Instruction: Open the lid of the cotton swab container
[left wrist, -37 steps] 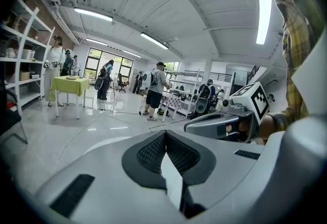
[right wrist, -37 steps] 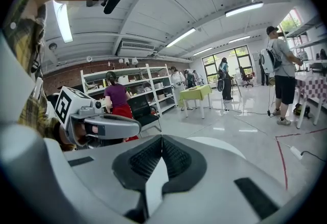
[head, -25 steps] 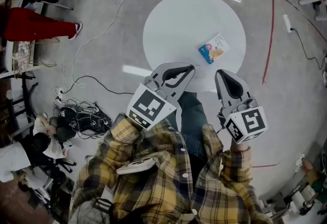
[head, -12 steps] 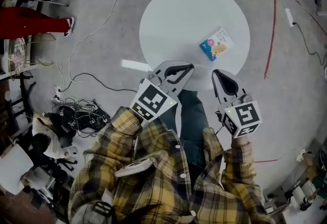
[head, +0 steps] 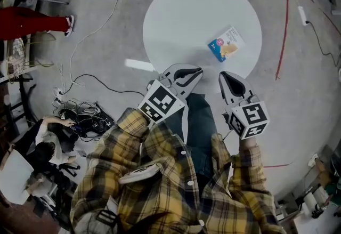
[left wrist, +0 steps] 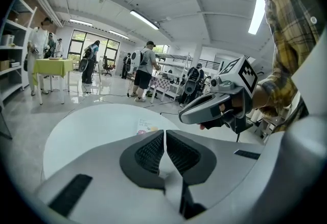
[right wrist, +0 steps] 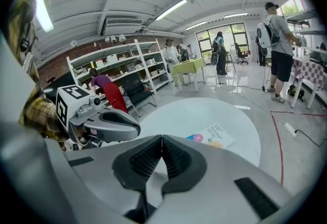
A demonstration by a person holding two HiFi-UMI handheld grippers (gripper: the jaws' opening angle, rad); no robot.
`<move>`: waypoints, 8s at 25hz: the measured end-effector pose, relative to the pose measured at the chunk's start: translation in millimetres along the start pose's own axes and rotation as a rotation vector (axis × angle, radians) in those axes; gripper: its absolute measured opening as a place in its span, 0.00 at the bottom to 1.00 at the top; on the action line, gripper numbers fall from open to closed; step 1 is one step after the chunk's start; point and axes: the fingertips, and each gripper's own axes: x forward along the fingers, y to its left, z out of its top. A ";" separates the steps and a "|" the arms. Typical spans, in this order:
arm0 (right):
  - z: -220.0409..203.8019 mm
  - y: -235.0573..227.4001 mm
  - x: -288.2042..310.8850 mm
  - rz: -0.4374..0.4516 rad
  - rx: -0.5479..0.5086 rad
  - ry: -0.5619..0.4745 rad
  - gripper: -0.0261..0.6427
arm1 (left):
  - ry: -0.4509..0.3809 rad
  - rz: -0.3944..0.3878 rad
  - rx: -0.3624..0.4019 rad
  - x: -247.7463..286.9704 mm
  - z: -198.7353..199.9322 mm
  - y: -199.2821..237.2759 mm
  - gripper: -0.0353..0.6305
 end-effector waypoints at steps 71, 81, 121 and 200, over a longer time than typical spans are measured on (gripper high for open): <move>-34.7 -30.1 -10.7 -0.051 0.195 -0.003 0.06 | 0.367 -0.213 0.397 85.9 -113.0 -1.2 0.39; -18.2 -29.5 -20.5 -0.056 0.178 -0.029 0.06 | 0.342 -0.222 0.395 77.5 -88.1 -12.6 0.39; 151.9 6.6 -131.2 0.022 -0.078 -0.367 0.06 | 0.210 -0.199 0.434 -20.5 121.2 -79.6 0.39; 157.2 124.1 -164.6 0.765 -0.444 -0.315 0.44 | 0.221 -0.375 0.487 -52.3 150.2 -135.0 0.38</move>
